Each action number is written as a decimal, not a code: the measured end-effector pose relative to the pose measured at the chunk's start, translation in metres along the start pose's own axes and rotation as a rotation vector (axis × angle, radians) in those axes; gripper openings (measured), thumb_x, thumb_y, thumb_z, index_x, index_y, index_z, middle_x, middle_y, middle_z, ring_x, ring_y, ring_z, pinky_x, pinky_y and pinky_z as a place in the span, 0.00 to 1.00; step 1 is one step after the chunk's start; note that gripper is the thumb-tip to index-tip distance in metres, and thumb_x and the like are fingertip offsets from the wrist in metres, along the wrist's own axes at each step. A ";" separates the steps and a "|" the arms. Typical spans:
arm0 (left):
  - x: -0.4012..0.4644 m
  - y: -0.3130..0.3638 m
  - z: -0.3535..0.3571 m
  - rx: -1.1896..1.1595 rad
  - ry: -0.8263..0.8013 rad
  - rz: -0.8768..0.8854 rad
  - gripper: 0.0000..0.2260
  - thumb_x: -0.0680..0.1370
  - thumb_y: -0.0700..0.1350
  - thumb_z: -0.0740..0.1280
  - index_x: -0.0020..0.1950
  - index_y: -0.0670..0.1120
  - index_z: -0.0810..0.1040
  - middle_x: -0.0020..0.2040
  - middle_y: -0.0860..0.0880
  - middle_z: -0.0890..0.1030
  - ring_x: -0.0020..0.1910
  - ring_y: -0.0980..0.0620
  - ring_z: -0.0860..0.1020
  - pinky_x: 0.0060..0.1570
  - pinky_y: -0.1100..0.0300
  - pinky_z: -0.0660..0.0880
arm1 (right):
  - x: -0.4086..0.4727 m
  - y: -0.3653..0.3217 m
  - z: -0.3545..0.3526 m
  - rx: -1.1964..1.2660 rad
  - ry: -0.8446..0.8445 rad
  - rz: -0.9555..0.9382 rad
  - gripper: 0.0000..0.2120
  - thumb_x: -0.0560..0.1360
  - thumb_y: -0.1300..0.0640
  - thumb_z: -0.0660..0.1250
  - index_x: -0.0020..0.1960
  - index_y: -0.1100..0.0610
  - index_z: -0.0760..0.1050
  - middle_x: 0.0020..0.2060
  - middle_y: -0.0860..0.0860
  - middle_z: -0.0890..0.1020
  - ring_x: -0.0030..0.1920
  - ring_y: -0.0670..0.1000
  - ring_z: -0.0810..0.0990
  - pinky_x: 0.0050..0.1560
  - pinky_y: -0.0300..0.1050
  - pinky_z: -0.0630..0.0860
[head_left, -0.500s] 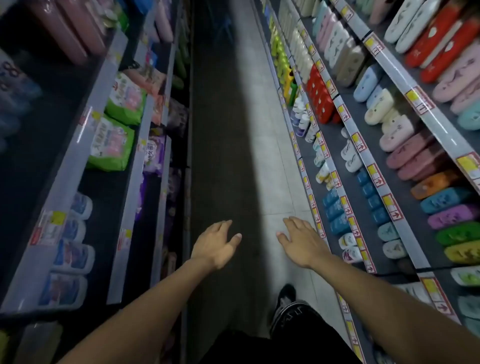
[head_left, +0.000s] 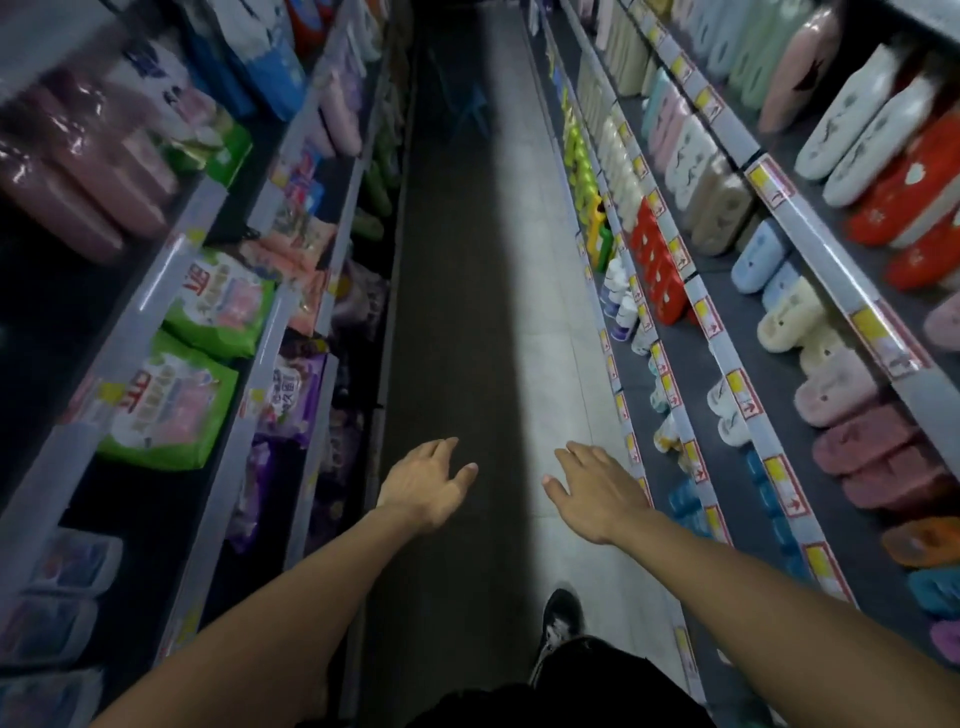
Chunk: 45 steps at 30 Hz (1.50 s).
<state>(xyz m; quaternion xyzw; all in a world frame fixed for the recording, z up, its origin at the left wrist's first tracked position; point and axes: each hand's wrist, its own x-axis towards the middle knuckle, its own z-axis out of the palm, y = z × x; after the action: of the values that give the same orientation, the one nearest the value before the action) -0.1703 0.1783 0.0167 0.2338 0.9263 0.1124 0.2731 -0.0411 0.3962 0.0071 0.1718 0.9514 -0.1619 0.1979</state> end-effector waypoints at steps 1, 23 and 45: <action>0.016 0.010 -0.008 0.000 0.009 -0.011 0.30 0.85 0.63 0.54 0.84 0.50 0.59 0.83 0.48 0.63 0.82 0.47 0.61 0.79 0.50 0.60 | 0.016 0.009 -0.011 -0.009 -0.003 -0.018 0.31 0.85 0.39 0.49 0.81 0.56 0.60 0.81 0.53 0.62 0.79 0.56 0.61 0.78 0.51 0.60; 0.271 0.021 -0.138 -0.072 0.054 -0.126 0.31 0.85 0.63 0.55 0.84 0.49 0.57 0.83 0.48 0.63 0.81 0.46 0.61 0.78 0.50 0.61 | 0.291 0.038 -0.148 -0.127 -0.026 -0.141 0.30 0.86 0.40 0.49 0.80 0.56 0.61 0.79 0.53 0.66 0.78 0.55 0.64 0.77 0.51 0.62; 0.569 0.003 -0.307 0.021 -0.044 0.031 0.31 0.84 0.61 0.58 0.84 0.48 0.59 0.81 0.47 0.65 0.80 0.46 0.64 0.77 0.50 0.63 | 0.568 -0.005 -0.262 -0.014 -0.012 0.047 0.30 0.84 0.39 0.50 0.76 0.58 0.66 0.75 0.55 0.70 0.75 0.58 0.67 0.75 0.54 0.65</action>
<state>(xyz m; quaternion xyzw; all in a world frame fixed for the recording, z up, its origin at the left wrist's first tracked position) -0.7622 0.4371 0.0129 0.2533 0.9176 0.1015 0.2891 -0.6176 0.6396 -0.0094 0.1917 0.9470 -0.1513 0.2086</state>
